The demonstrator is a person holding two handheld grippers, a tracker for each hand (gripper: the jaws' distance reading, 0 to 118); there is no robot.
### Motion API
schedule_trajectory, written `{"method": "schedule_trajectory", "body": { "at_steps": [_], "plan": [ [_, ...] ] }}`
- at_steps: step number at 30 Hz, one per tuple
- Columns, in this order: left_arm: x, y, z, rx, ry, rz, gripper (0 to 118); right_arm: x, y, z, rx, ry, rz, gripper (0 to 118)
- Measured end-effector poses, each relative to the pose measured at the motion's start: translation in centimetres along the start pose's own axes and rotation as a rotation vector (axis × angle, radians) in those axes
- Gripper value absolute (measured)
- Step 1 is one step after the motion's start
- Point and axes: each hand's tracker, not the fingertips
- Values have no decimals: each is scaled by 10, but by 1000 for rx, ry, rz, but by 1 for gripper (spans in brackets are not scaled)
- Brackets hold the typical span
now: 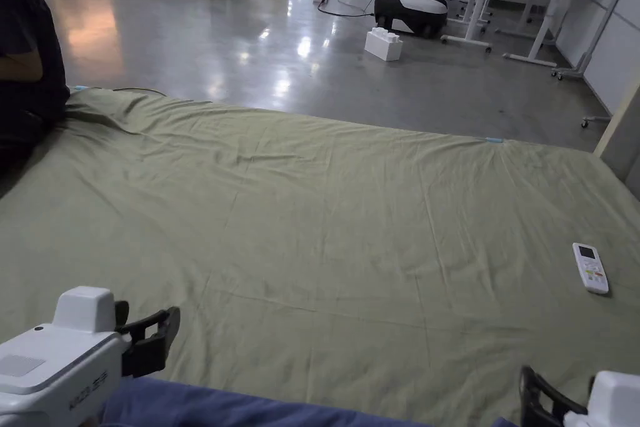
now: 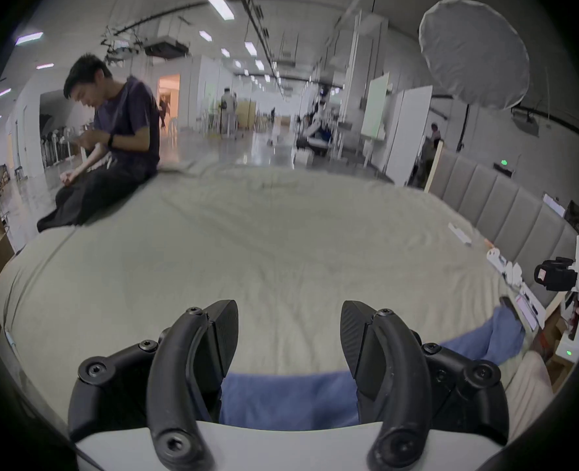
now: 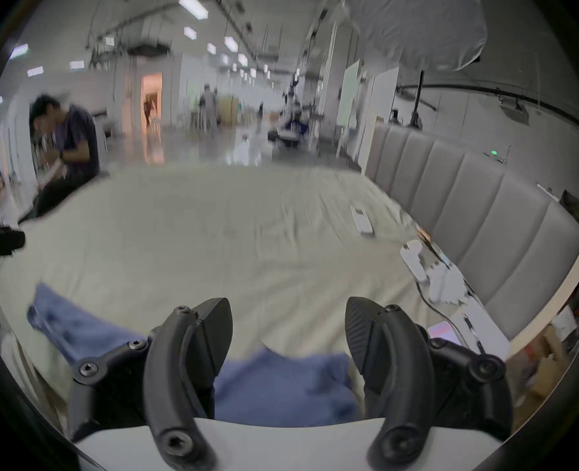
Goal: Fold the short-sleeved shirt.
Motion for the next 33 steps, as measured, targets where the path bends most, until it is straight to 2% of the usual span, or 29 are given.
{"method": "schedule_trajectory", "body": {
  "at_steps": [3, 5, 6, 7, 8, 9, 10, 11, 12, 14, 23, 29, 33],
  "plan": [
    [24, 10, 5, 119, 44, -32, 62, -24, 11, 1, 155, -6, -7, 62],
    [37, 15, 9, 174, 64, -47, 58, -39, 17, 1, 239, -13, -9, 48],
    [45, 19, 11, 199, 78, -59, 52, -46, 21, 2, 294, -22, 4, 41],
    [51, 21, 12, 216, 92, -69, 39, -51, 26, 3, 342, -32, 21, 30],
    [56, 22, 13, 235, 101, -84, 26, -55, 26, 1, 318, -26, -18, 22],
    [61, 23, 14, 246, 116, -92, 17, -59, 29, 0, 352, -42, -9, 15],
    [64, 24, 14, 250, 115, -89, 15, -61, 31, -2, 358, -33, -16, 7],
    [66, 25, 15, 257, 112, -87, 11, -65, 33, -5, 342, -31, -21, 6],
    [68, 26, 16, 260, 117, -87, 5, -67, 37, -5, 370, -48, 16, 6],
    [70, 29, 17, 270, 120, -84, 4, -68, 36, -9, 356, -17, -20, 2],
    [22, 29, 19, 134, 122, -29, 2, -74, 37, -16, 361, -10, 50, 1],
    [-45, 13, 15, -64, 73, 91, 2, -78, 33, -23, 322, 21, 50, 1],
    [-88, -9, 1, -277, -67, 182, 3, -81, 28, -28, 288, 39, 62, 1]
  ]
}}
